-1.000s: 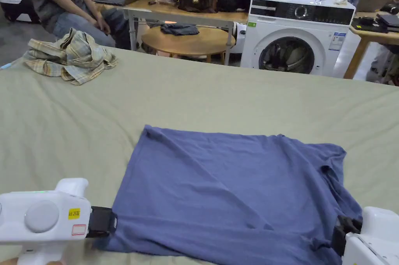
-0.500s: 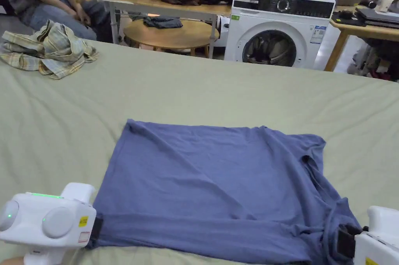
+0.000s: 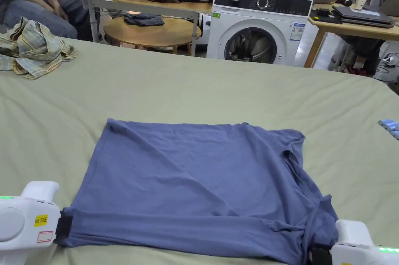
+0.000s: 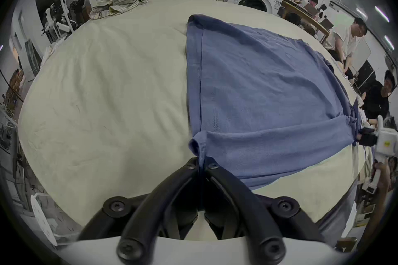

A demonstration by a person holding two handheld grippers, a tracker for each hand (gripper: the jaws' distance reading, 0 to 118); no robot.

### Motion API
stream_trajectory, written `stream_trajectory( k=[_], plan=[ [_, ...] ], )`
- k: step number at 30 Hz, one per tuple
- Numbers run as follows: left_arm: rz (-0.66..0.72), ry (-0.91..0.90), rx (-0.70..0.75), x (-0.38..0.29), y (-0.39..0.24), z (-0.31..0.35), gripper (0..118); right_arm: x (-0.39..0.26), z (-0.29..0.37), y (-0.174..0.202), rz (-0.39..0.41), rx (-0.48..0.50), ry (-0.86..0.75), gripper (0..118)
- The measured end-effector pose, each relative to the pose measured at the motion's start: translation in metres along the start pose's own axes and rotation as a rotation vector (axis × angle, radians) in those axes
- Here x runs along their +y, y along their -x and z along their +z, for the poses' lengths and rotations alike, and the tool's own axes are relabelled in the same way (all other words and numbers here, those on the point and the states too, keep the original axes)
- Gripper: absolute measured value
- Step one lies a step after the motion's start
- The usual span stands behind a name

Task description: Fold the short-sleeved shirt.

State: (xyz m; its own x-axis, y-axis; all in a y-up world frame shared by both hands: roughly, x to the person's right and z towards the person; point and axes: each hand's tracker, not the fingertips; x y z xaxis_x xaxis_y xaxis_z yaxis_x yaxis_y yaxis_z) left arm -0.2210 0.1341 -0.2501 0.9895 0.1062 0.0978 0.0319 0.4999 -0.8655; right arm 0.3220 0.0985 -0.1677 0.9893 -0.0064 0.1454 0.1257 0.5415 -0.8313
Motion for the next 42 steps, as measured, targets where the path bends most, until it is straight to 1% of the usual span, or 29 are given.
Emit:
stream_trajectory(
  k=[1, 2, 3, 4, 5, 9, 11, 13, 17, 20, 24, 28, 31, 34, 37, 38, 40, 41, 42],
  plan=[
    [0.001, 0.002, -0.005, 0.001, 0.001, 0.001, 0, -0.002, 0.003, -0.001, -0.011, 0.014, -0.020, 17],
    [-0.001, 0.000, -0.010, 0.001, 0.002, 0.003, 0, -0.001, 0.010, -0.003, -0.030, 0.031, -0.036, 4],
    [0.011, -0.006, -0.017, 0.001, 0.002, 0.006, 0, -0.001, 0.012, -0.005, -0.049, 0.052, -0.042, 3],
    [0.012, -0.008, -0.024, 0.002, 0.003, 0.008, 0, -0.003, 0.016, -0.008, -0.090, 0.060, -0.064, 3],
    [0.010, -0.012, -0.030, 0.003, 0.004, 0.010, 0, -0.003, 0.019, -0.009, -0.091, 0.059, -0.062, 3],
    [0.020, -0.047, -0.050, 0.006, 0.004, 0.021, 0, 0.002, 0.045, -0.006, -0.034, 0.039, -0.109, 2],
    [0.025, -0.090, -0.059, 0.012, 0.004, 0.027, 0, 0.010, 0.056, -0.003, -0.028, 0.029, -0.152, 2],
    [0.036, -0.111, -0.063, 0.023, 0.005, 0.027, 0, 0.025, 0.064, 0.001, -0.006, 0.023, -0.157, 2],
    [0.024, -0.161, -0.058, 0.047, -0.004, 0.027, 0, 0.059, 0.070, 0.004, -0.017, 0.028, -0.208, 2],
    [0.035, -0.201, -0.053, 0.073, -0.007, 0.023, 0, 0.093, 0.062, 0.005, -0.025, 0.001, -0.229, 2],
    [0.055, -0.239, -0.043, 0.110, -0.007, 0.009, 0, 0.142, 0.030, 0.002, -0.038, -0.013, -0.198, 3],
    [0.068, -0.215, -0.037, 0.146, -0.006, -0.024, 0, 0.174, -0.021, 0.005, -0.034, -0.028, -0.145, 3],
    [0.070, -0.132, 0.000, 0.158, -0.002, -0.052, 0, 0.182, -0.050, 0.013, -0.018, -0.015, -0.119, 3],
    [0.056, -0.083, 0.003, 0.165, 0.000, -0.077, 0, 0.183, -0.067, 0.022, 0.032, -0.040, -0.104, 4],
    [0.047, -0.064, -0.003, 0.165, -0.002, -0.089, 0, 0.186, -0.075, 0.025, 0.035, -0.059, -0.098, 5],
    [0.046, -0.055, -0.003, 0.166, -0.003, -0.093, 0, 0.186, -0.074, 0.024, 0.024, -0.061, -0.100, 6],
    [0.057, -0.057, -0.013, 0.163, -0.003, -0.093, 0, 0.182, -0.069, 0.023, 0.005, -0.073, -0.129, 14],
    [0.065, -0.061, -0.016, 0.161, -0.004, -0.090, 6, 0.181, -0.065, 0.024, 0.002, -0.085, -0.142, 20],
    [0.071, -0.073, -0.027, 0.158, -0.004, -0.087, 19, 0.179, -0.058, 0.025, -0.007, -0.095, -0.172, 33]
  ],
)
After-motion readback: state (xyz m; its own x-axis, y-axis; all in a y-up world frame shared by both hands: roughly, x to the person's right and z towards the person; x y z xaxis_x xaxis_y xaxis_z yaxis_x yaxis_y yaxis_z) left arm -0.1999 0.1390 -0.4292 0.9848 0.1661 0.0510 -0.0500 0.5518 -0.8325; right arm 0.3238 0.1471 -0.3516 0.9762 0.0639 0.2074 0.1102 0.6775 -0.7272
